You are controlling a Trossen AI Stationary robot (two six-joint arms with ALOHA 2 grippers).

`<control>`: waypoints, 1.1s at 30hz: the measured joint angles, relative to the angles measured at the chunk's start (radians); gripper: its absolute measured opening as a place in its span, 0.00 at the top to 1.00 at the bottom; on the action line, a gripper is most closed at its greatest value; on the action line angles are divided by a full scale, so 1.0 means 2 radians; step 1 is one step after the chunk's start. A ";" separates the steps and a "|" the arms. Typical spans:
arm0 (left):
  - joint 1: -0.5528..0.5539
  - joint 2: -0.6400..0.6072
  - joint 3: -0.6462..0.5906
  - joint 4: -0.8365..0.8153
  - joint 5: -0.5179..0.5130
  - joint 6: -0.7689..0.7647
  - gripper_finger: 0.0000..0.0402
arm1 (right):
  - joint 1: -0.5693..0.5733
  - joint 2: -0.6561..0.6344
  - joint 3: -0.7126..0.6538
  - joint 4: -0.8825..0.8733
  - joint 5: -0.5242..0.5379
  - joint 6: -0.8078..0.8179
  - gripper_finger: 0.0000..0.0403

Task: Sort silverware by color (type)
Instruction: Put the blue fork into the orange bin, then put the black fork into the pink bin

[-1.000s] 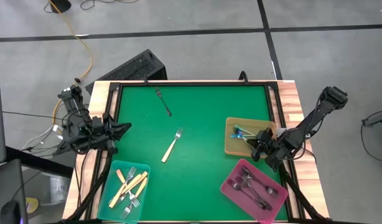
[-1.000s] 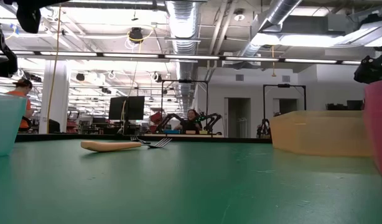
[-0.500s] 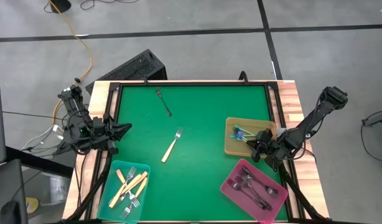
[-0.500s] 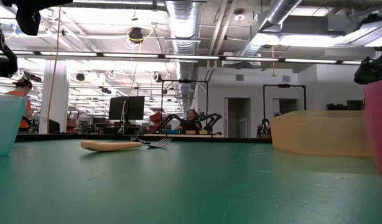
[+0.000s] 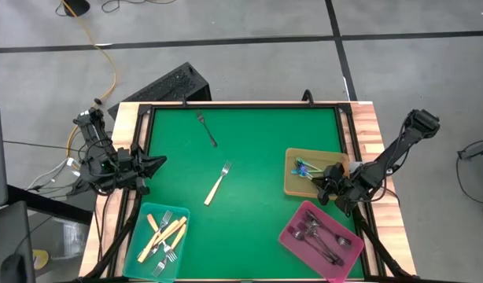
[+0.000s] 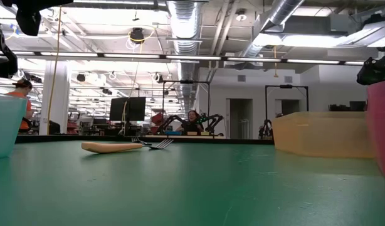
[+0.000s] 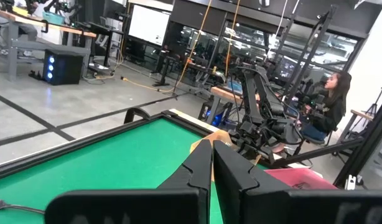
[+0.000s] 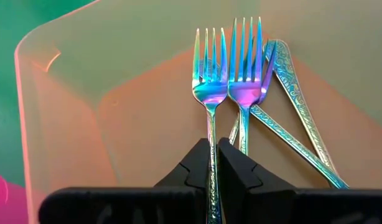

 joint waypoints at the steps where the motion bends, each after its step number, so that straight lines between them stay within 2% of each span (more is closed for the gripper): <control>1: 0.000 0.000 0.000 0.000 0.000 0.000 1.00 | 0.000 0.000 0.000 0.000 0.000 0.000 0.88; 10: 0.000 0.000 0.000 0.000 0.000 -0.003 1.00 | -0.010 0.000 0.000 -0.006 0.002 0.000 0.88; 20: 0.000 0.000 0.000 0.000 0.000 -0.004 1.00 | -0.048 0.000 0.000 -0.012 -0.009 -0.014 0.73; 25: 0.000 0.000 0.000 0.001 -0.001 -0.013 1.00 | -0.054 0.000 0.002 -0.012 -0.010 -0.014 0.68; 29: 0.000 0.000 0.000 0.001 -0.035 -0.050 1.00 | -0.060 0.000 0.018 -0.012 -0.010 -0.029 0.67; 33: 0.001 0.000 0.000 0.001 -0.071 -0.053 1.00 | -0.075 0.000 0.044 -0.011 -0.010 -0.075 0.67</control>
